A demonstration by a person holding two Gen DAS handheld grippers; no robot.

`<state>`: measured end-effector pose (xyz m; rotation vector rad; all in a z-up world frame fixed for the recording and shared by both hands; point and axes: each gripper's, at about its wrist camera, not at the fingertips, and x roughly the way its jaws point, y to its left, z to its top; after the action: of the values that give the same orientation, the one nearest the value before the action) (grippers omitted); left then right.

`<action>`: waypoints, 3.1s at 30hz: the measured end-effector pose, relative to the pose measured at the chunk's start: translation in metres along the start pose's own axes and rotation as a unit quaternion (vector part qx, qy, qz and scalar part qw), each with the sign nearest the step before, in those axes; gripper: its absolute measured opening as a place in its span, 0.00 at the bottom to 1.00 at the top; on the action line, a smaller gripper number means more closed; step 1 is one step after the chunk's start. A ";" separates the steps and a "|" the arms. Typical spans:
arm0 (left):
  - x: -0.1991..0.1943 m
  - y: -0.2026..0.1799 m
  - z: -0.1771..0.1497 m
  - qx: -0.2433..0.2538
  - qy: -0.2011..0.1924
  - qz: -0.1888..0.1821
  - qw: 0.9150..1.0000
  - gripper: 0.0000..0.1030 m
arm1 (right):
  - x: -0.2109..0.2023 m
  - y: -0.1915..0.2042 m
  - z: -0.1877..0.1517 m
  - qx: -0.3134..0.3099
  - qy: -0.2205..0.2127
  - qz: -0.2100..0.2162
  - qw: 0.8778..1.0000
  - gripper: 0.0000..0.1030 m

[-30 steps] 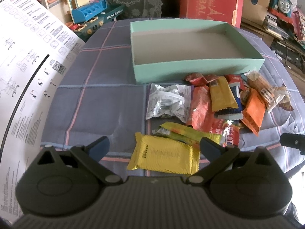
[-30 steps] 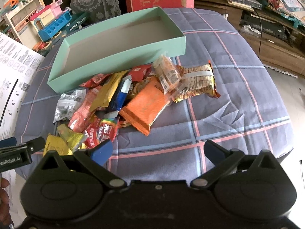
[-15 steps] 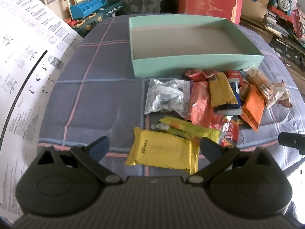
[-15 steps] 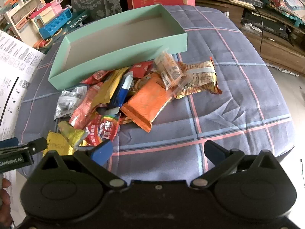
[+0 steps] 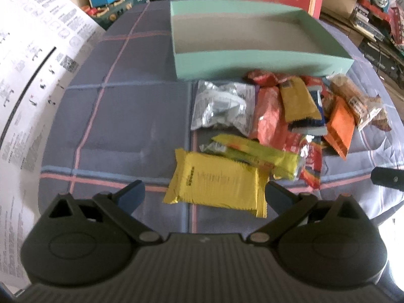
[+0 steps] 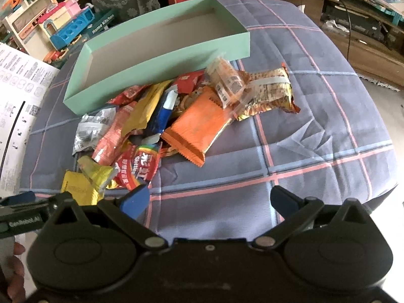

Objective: Organize snacks
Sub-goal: 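Move both tools toward the snack pile in front of the green box, then grasp the yellow bar with the left tool while the right tool grasps a yellow-green stick, then place the yellow bar in the green box with the left tool while the right tool drops the stick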

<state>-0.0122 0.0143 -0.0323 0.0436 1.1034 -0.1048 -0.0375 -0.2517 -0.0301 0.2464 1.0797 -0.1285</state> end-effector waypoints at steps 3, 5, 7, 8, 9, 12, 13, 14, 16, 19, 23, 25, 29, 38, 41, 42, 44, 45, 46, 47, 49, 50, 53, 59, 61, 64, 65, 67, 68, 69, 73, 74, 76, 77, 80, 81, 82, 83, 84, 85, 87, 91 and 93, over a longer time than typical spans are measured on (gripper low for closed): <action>0.010 -0.001 -0.003 0.001 0.017 -0.012 1.000 1.00 | 0.003 0.004 -0.001 -0.005 0.004 0.011 1.000 1.00; 0.019 -0.001 -0.004 0.000 0.032 -0.024 0.999 1.00 | 0.004 0.006 0.000 -0.007 0.004 0.023 1.000 1.00; 0.027 -0.002 -0.006 -0.008 0.041 -0.032 0.999 1.00 | 0.004 0.009 0.003 -0.010 0.000 0.028 1.000 1.00; 0.031 -0.002 -0.006 -0.012 0.046 -0.037 0.998 1.00 | 0.004 0.010 0.005 -0.011 -0.002 0.030 0.999 1.00; 0.035 -0.002 -0.006 -0.014 0.051 -0.042 0.998 1.00 | 0.005 0.011 0.007 -0.010 -0.003 0.033 0.999 1.00; 0.045 -0.007 -0.011 -0.006 0.063 -0.035 0.997 1.00 | 0.008 0.016 0.015 -0.003 -0.003 0.058 0.998 1.00; 0.048 -0.007 -0.012 -0.003 0.065 -0.027 0.998 1.00 | 0.009 0.019 0.017 -0.003 -0.007 0.069 0.998 1.00; 0.049 -0.005 -0.013 -0.003 0.066 -0.018 0.998 1.00 | 0.009 0.023 0.019 -0.005 -0.011 0.079 0.997 1.00; 0.052 0.003 -0.013 -0.016 0.069 -0.013 0.997 1.00 | 0.011 0.034 0.023 -0.016 -0.019 0.093 0.995 1.00; 0.052 0.023 -0.015 -0.046 0.062 -0.006 0.997 1.00 | 0.016 0.057 0.030 -0.043 -0.020 0.105 0.993 1.00; 0.053 0.055 -0.015 -0.086 0.056 0.009 0.995 1.00 | 0.023 0.089 0.038 -0.076 -0.020 0.124 0.989 0.90; 0.053 0.071 -0.015 -0.103 0.048 0.018 0.993 1.00 | 0.027 0.106 0.040 -0.099 -0.020 0.140 0.985 0.72; 0.052 0.099 -0.011 -0.134 0.037 0.036 0.990 1.00 | 0.037 0.142 0.037 -0.158 -0.012 0.157 0.975 0.50; 0.044 0.113 0.007 -0.138 0.016 0.023 0.990 1.00 | 0.081 0.173 0.014 -0.224 0.056 0.146 0.962 0.33; 0.044 0.101 0.014 -0.124 0.011 0.009 0.992 1.00 | 0.086 0.169 0.007 -0.219 0.073 0.141 0.963 0.25; 0.044 0.097 0.017 -0.124 0.011 0.003 0.992 1.00 | 0.086 0.166 0.005 -0.214 0.073 0.141 0.964 0.25; 0.049 0.087 0.024 -0.121 0.014 -0.012 0.993 1.00 | 0.085 0.160 0.001 -0.204 0.072 0.142 0.966 0.25; 0.052 0.083 0.026 -0.115 0.015 -0.015 0.993 1.00 | 0.085 0.157 -0.001 -0.198 0.072 0.143 0.967 0.25; 0.057 0.076 0.030 -0.104 0.014 -0.015 0.994 1.00 | 0.084 0.155 -0.001 -0.194 0.073 0.144 0.968 0.25; 0.063 0.071 0.033 -0.094 0.012 -0.008 0.995 0.99 | 0.083 0.153 -0.001 -0.189 0.074 0.145 0.968 0.25; 0.072 0.062 0.035 -0.068 0.007 0.023 0.997 0.77 | 0.080 0.150 -0.001 -0.184 0.072 0.147 0.969 0.27; 0.076 0.059 0.036 -0.053 0.010 0.031 0.998 0.55 | 0.079 0.149 0.000 -0.184 0.069 0.148 0.969 0.27; 0.073 0.060 0.034 -0.037 0.001 0.033 0.999 0.54 | 0.076 0.149 0.006 -0.189 0.055 0.152 0.969 0.28; 0.068 0.079 0.024 -0.041 0.002 0.030 0.999 0.58 | 0.090 0.157 0.010 -0.183 0.051 0.154 0.970 0.31; 0.067 0.084 0.022 -0.048 0.006 0.033 0.998 0.66 | 0.094 0.163 0.009 -0.186 0.043 0.150 0.970 0.31; 0.071 0.090 0.023 -0.054 0.008 0.035 0.998 0.75 | 0.094 0.171 0.006 -0.205 0.030 0.144 0.968 0.26; 0.072 0.090 0.024 -0.052 0.005 0.035 0.998 0.75 | 0.093 0.173 0.004 -0.215 0.027 0.137 0.967 0.20; 0.074 0.089 0.025 -0.047 -0.004 0.037 0.998 0.65 | 0.092 0.172 0.006 -0.207 0.032 0.141 0.967 0.20; 0.071 0.088 0.025 -0.043 -0.011 0.034 0.998 0.52 | 0.091 0.170 0.007 -0.197 0.037 0.147 0.968 0.20; 0.069 0.087 0.025 -0.043 -0.014 0.035 0.998 0.52 | 0.089 0.167 0.009 -0.189 0.040 0.153 0.969 0.20; 0.064 0.088 0.023 -0.055 -0.009 0.024 0.998 0.51 | 0.081 0.157 0.017 -0.156 0.052 0.185 0.969 0.20; 0.062 0.088 0.023 -0.056 -0.010 0.023 0.998 0.51 | 0.077 0.155 0.018 -0.152 0.051 0.191 0.968 0.20; 0.053 0.086 0.024 -0.054 -0.017 0.021 0.998 0.51 | 0.068 0.153 0.022 -0.149 0.047 0.204 0.966 0.20; 0.047 0.084 0.026 -0.051 -0.024 0.021 0.998 0.51 | 0.063 0.151 0.024 -0.150 0.043 0.210 0.965 0.20; 0.031 0.080 0.038 -0.047 -0.042 0.022 0.998 0.51 | 0.045 0.146 0.035 -0.150 0.020 0.224 0.963 0.20; 0.027 0.079 0.043 -0.046 -0.047 0.019 0.998 0.51 | 0.039 0.143 0.041 -0.148 0.011 0.227 0.963 0.20; 0.024 0.077 0.048 -0.045 -0.050 0.015 0.998 0.51 | 0.034 0.141 0.049 -0.144 0.001 0.228 0.963 0.20; 0.021 0.074 0.055 -0.042 -0.055 0.009 0.998 0.51 | 0.030 0.139 0.056 -0.142 -0.009 0.228 0.963 0.20; 0.018 0.072 0.062 -0.040 -0.059 0.005 0.997 0.51 | 0.027 0.135 0.065 -0.139 -0.020 0.225 0.964 0.20; 0.017 0.069 0.070 -0.037 -0.063 0.002 0.997 0.51 | 0.024 0.129 0.074 -0.137 -0.031 0.219 0.966 0.20; 0.015 0.063 0.088 -0.033 -0.071 -0.004 0.997 0.51 | 0.021 0.118 0.096 -0.129 -0.051 0.202 0.969 0.20; 0.019 0.048 0.133 -0.026 -0.090 -0.011 0.996 0.51 | 0.023 0.088 0.145 -0.104 -0.084 0.165 0.977 0.20; 0.027 0.039 0.157 -0.021 -0.095 -0.012 0.995 0.51 | 0.029 0.074 0.171 -0.087 -0.094 0.151 0.980 0.20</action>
<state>0.1433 0.0382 0.0139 -0.0178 0.9153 -0.1043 0.1386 -0.2248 0.0308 0.2324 0.8486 0.2108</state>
